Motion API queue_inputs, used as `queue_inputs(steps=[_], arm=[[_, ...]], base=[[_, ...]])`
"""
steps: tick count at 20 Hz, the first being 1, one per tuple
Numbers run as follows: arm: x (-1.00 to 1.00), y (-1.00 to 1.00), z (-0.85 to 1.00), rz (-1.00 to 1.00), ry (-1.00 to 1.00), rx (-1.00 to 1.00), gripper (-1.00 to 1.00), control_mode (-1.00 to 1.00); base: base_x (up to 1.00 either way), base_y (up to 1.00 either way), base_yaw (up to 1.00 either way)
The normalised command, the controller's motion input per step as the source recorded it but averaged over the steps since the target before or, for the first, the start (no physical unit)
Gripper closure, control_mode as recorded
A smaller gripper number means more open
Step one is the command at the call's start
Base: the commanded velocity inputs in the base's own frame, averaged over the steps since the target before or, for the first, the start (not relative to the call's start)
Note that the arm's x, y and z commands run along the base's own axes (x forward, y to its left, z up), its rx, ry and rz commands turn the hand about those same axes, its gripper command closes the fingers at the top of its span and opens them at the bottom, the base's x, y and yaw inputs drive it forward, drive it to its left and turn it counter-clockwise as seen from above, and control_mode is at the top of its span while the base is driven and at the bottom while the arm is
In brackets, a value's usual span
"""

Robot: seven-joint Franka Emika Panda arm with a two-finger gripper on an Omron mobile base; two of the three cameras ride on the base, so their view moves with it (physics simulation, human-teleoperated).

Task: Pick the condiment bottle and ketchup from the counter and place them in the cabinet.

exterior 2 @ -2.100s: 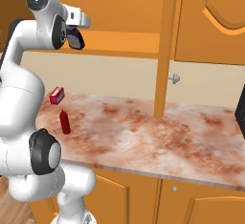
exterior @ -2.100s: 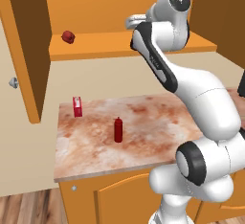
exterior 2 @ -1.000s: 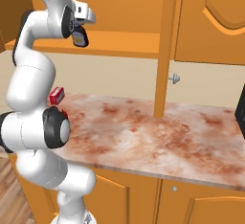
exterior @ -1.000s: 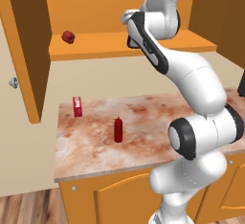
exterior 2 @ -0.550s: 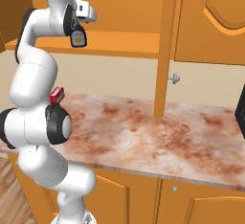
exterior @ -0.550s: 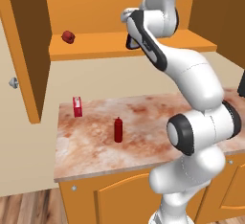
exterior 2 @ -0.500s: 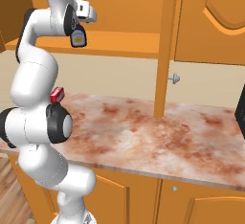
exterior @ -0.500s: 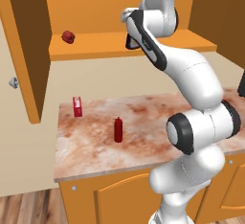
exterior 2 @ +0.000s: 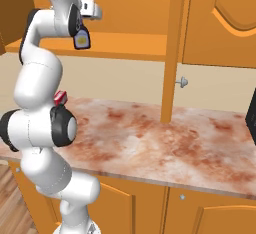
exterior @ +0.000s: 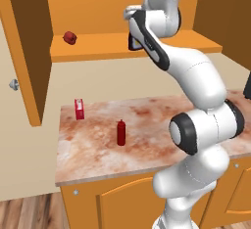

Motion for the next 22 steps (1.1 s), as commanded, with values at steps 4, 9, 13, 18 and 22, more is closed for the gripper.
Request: queue_inputs(steps=[4, 9, 13, 18, 22], arm=[[-0.55, -0.03, -0.05, 0.0, -0.2, 0.0, -1.0, -1.0], [-0.94, -0.19, -0.03, 0.0, -0.3, 0.0, -1.0, -1.0], [-1.0, -0.3, 0.0, 0.0, -0.17, 0.03, -1.0, -1.0], [-1.0, -0.15, 0.0, 0.0, 0.03, 0.15, -1.0, -1.0], [-1.0, 0.0, 0.02, 0.0, 0.09, 0.09, -1.0, -1.0]], base=[[0.0, 0.0, 0.0], [0.0, 0.0, 0.0], [0.0, 0.0, 0.0], [0.0, 0.0, 0.0], [0.0, 0.0, 0.0]])
